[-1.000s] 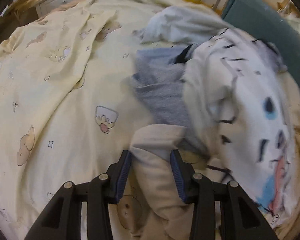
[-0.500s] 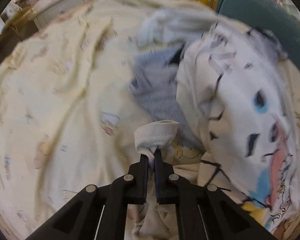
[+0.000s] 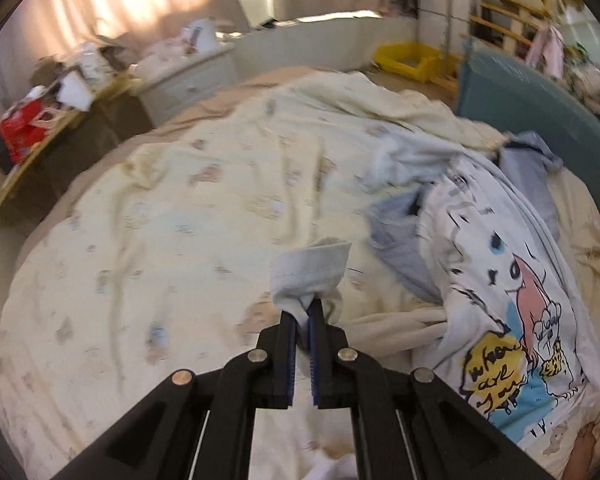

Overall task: Fold clothes
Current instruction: 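Lift the hem corner with the left gripper and spread the T-shirt flat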

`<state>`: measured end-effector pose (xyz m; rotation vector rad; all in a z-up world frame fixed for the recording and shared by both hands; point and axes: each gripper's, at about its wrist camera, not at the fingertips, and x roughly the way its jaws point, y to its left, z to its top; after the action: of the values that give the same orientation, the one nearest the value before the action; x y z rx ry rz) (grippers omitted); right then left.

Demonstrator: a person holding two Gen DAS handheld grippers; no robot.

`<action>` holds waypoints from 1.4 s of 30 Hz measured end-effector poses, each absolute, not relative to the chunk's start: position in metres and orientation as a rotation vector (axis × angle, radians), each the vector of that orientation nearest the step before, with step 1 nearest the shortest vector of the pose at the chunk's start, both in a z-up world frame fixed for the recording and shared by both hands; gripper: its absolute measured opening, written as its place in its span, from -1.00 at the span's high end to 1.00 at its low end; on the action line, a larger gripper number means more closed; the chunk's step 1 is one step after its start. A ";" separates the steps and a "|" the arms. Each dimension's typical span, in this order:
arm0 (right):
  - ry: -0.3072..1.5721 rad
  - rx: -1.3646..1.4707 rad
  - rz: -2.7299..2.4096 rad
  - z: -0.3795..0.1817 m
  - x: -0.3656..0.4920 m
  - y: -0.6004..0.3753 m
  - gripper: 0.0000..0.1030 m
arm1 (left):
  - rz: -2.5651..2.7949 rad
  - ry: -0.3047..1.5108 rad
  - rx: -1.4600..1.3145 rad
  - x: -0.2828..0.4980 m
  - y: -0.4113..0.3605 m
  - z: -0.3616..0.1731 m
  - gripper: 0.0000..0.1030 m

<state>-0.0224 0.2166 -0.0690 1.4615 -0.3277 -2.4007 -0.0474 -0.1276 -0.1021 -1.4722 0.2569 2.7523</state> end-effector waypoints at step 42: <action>0.152 1.393 -2.274 -0.013 -0.093 0.057 -0.32 | 3.755 -0.007 -1.449 0.102 -0.469 0.037 0.90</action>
<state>-0.0928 0.0569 -0.0133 1.3935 0.1517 -2.2744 0.1020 -0.4689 0.0375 -1.4494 -0.0067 3.7554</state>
